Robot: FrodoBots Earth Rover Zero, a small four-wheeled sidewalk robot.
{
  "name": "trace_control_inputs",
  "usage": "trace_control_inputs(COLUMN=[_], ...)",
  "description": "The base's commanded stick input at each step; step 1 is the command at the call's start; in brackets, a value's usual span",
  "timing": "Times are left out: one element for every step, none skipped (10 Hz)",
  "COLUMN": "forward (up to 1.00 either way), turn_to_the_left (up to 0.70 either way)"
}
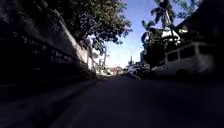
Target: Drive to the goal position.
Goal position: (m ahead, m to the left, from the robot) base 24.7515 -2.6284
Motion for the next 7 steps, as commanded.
trace_control_inputs(forward=[0.0, 0.18, 0.33, 0.39, 0.52, 0.57, 0.61], turn_to_the_left=[0.0, 0.0, 0.0, 0.0, 0.0, 0.0, 0.0])
